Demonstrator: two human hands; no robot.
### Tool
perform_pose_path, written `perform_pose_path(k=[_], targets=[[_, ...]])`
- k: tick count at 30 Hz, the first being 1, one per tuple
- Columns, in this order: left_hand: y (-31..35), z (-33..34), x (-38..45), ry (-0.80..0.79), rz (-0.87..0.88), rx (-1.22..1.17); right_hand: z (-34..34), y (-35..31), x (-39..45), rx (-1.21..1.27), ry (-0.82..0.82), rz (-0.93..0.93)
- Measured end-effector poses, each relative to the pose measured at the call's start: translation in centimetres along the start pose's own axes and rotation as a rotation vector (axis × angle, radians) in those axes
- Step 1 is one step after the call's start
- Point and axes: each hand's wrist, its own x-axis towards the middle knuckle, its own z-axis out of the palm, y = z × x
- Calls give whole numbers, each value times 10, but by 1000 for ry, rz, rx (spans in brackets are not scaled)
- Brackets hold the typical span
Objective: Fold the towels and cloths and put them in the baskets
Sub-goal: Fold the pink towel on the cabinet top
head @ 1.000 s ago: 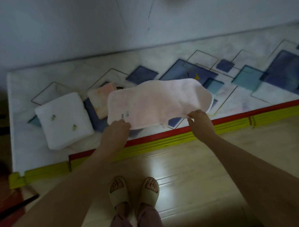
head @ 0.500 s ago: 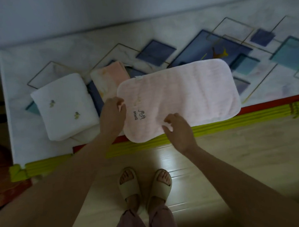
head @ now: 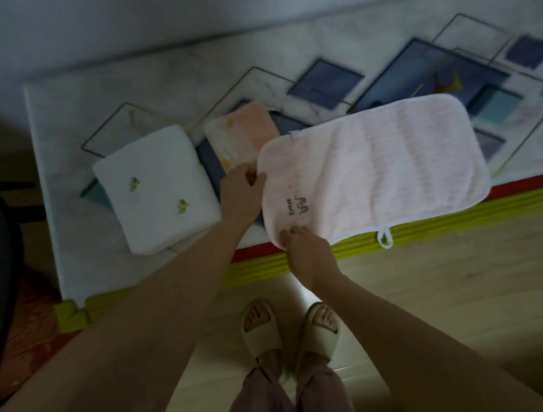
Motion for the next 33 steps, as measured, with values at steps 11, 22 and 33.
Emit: perform_pose_path(k=[11,22,33], targets=[[34,-54,-15,9,-10,78,-40,-39,-45,459,126,24],[136,51,-15,-38,-3,-231,-89,79,-70,422,539,398],[207,201,10,12,108,-234,-94,217,-59,460,604,551]])
